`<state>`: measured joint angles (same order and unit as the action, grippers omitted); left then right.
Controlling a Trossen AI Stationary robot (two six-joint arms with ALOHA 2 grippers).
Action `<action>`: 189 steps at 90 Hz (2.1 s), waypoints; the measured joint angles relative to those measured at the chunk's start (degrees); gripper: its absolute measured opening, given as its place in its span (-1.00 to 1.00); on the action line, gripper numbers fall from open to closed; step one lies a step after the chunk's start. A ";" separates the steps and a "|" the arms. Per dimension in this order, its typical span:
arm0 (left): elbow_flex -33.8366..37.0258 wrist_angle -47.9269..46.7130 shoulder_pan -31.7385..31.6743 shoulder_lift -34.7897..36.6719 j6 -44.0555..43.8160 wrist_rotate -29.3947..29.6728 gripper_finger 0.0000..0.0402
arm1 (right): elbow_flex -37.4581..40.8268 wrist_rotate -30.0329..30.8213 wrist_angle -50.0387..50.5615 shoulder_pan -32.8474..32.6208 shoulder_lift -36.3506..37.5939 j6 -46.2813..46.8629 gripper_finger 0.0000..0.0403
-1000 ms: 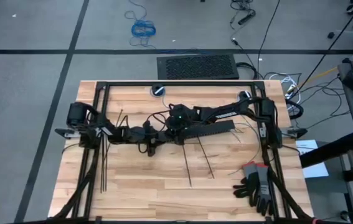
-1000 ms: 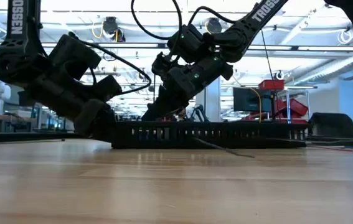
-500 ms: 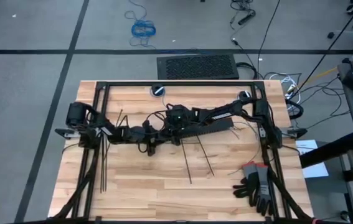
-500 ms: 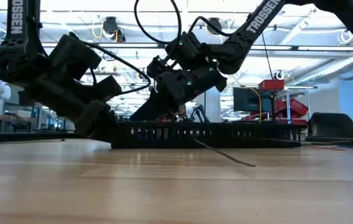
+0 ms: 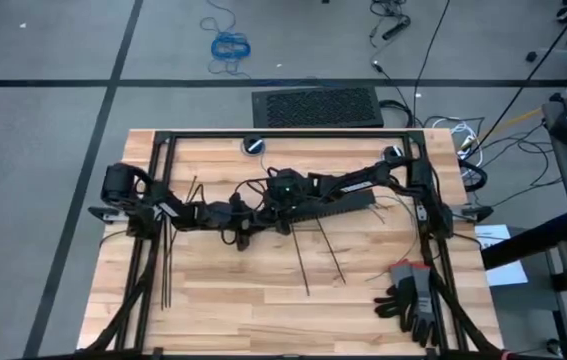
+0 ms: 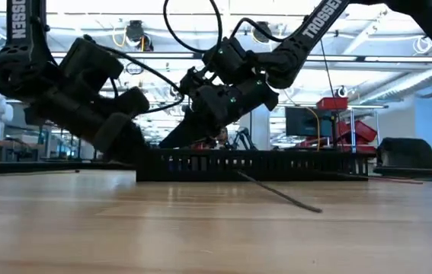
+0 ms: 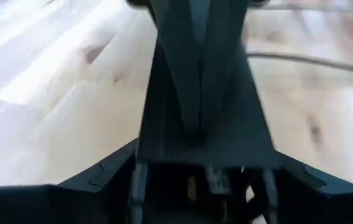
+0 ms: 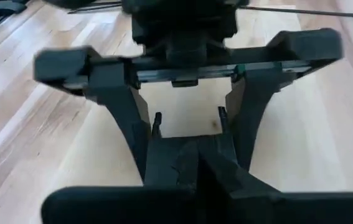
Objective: Ziptie cables
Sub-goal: Close the black cable duct
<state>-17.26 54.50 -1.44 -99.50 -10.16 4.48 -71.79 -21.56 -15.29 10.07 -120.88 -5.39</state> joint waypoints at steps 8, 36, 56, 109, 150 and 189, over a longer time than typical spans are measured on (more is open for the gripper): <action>-0.07 -2.58 -0.72 0.00 -1.40 -3.06 0.47 | 0.00 -0.11 -0.02 0.00 0.00 -0.07 -1.00; 0.26 -7.29 -1.98 3.57 -2.66 -1.59 0.70 | 0.07 -0.89 0.78 -0.09 0.92 0.43 -1.00; 1.35 -16.40 -2.01 10.60 -2.92 0.55 0.70 | 0.02 -1.32 -0.08 0.11 3.40 -0.02 -1.00; 2.84 -30.72 -1.18 20.41 0.35 1.24 0.70 | -0.01 0.53 0.54 -0.53 9.90 2.11 -1.00; 14.52 1.59 -2.66 17.83 3.56 9.18 0.70 | 9.20 7.79 1.97 -1.69 11.97 8.64 -1.00; 11.07 7.59 -7.65 7.41 10.27 6.59 0.70 | 8.48 10.88 -1.65 -1.24 11.06 9.77 -1.00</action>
<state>-6.18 62.09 -9.08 -92.10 0.11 11.08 -63.31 -10.68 -16.94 8.83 -109.82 4.39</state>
